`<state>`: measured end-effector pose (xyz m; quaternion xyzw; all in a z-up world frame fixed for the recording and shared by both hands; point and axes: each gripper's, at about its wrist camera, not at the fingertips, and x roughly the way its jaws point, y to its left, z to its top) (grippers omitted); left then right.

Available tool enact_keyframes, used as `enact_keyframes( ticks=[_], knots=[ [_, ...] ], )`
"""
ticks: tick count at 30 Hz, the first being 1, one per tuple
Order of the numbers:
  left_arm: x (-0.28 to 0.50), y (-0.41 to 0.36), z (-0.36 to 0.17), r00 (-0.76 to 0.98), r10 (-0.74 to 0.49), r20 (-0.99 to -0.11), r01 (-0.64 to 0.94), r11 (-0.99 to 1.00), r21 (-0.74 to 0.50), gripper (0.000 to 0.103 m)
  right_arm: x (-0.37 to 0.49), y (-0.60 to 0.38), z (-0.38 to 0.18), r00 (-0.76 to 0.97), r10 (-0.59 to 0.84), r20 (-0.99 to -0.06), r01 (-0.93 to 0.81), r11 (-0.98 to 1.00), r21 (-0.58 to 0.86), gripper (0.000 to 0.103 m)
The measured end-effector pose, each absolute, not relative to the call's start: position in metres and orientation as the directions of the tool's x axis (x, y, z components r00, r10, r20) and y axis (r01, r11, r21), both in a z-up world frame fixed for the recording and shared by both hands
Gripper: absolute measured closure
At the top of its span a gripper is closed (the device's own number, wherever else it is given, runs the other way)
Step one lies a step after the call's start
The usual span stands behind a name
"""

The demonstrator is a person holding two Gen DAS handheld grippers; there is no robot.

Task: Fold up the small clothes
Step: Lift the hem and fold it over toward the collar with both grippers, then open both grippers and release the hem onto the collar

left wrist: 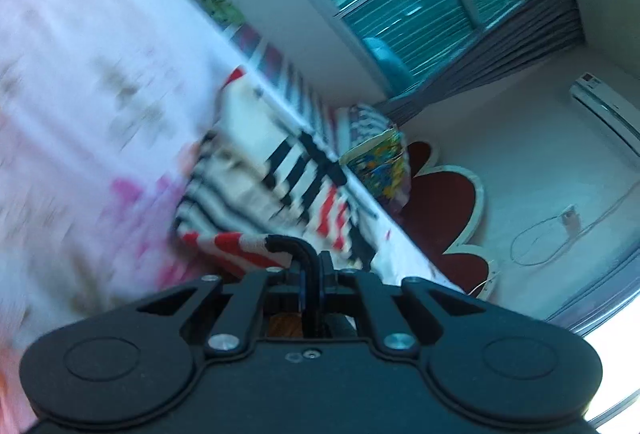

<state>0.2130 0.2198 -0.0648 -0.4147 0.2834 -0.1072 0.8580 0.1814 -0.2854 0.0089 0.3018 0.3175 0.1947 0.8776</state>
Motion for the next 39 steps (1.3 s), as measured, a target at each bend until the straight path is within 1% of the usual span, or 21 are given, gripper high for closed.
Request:
enact_keyframes(
  ticks=[5, 8, 11, 15, 22, 28, 29, 31, 32, 33, 34, 35, 36, 37, 38, 39],
  knots=[
    [0.255, 0.218, -0.036, 0.835, -0.413, -0.364, -0.011, 0.648, -0.762, 0.098, 0.222, -0.286, 0.039, 0.751, 0.522, -0.405, -0.18, 0.751, 0.635, 0.1],
    [0.293, 0.216, -0.023, 0.838, -0.405, -0.366, 0.005, 0.676, -0.737, 0.098, 0.257, -0.288, 0.048, 0.76, 0.521, -0.389, -0.181, 0.744, 0.643, 0.1],
    [0.331, 0.213, -0.023, 0.833, -0.399, -0.383, 0.002, 0.694, -0.72, 0.098, 0.295, -0.289, 0.049, 0.765, 0.521, -0.379, -0.17, 0.731, 0.661, 0.1],
    [0.379, 0.209, -0.035, 0.817, -0.391, -0.423, -0.013, 0.722, -0.692, 0.098, 0.354, -0.291, 0.032, 0.757, 0.523, -0.391, -0.148, 0.72, 0.678, 0.1],
    [0.463, 0.208, -0.074, 0.774, -0.362, -0.519, -0.066, 0.769, -0.635, 0.098, 0.455, -0.295, -0.022, 0.711, 0.545, -0.444, -0.13, 0.723, 0.679, 0.1],
    [0.515, 0.213, -0.11, 0.713, -0.347, -0.609, -0.121, 0.795, -0.595, 0.097, 0.525, -0.287, -0.066, 0.642, 0.565, -0.518, -0.125, 0.744, 0.657, 0.099],
    [0.519, 0.214, -0.115, 0.703, -0.36, -0.614, -0.116, 0.794, -0.597, 0.093, 0.532, -0.284, -0.072, 0.638, 0.573, -0.515, -0.135, 0.741, 0.658, 0.099],
    [0.525, 0.216, -0.119, 0.705, -0.368, -0.606, -0.106, 0.79, -0.604, 0.081, 0.542, -0.28, -0.077, 0.636, 0.579, -0.51, -0.15, 0.741, 0.655, 0.099],
    [0.526, 0.217, -0.118, 0.722, -0.366, -0.587, -0.094, 0.789, -0.607, 0.065, 0.547, -0.278, -0.079, 0.634, 0.584, -0.506, -0.158, 0.74, 0.654, 0.096],
    [0.527, 0.217, -0.115, 0.738, -0.356, -0.574, -0.09, 0.79, -0.606, 0.048, 0.55, -0.276, -0.08, 0.632, 0.592, -0.5, -0.167, 0.734, 0.658, 0.088],
    [0.527, 0.217, -0.112, 0.756, -0.351, -0.553, -0.074, 0.793, -0.605, 0.041, 0.549, -0.275, -0.079, 0.641, 0.592, -0.489, -0.177, 0.734, 0.656, 0.053],
    [0.527, 0.215, -0.108, 0.768, -0.327, -0.55, -0.077, 0.806, -0.587, 0.021, 0.547, -0.277, -0.076, 0.677, 0.569, -0.467, -0.182, 0.744, 0.643, 0.015],
    [0.527, 0.214, -0.104, 0.781, -0.308, -0.544, -0.074, 0.818, -0.57, 0.013, 0.543, -0.279, -0.072, 0.726, 0.532, -0.436, -0.179, 0.758, 0.627, 0.011],
    [0.527, 0.213, -0.101, 0.789, -0.313, -0.528, -0.05, 0.824, -0.564, 0.015, 0.54, -0.284, -0.069, 0.736, 0.539, -0.41, -0.193, 0.747, 0.637, 0.011],
    [0.529, 0.213, -0.098, 0.786, -0.318, -0.531, -0.032, 0.836, -0.548, 0.023, 0.539, -0.289, -0.067, 0.736, 0.544, -0.403, -0.188, 0.736, 0.65, 0.011],
    [0.531, 0.21, -0.096, 0.774, -0.312, -0.551, -0.02, 0.858, -0.514, 0.031, 0.537, -0.292, -0.064, 0.739, 0.544, -0.398, -0.197, 0.739, 0.644, 0.011]
  ],
)
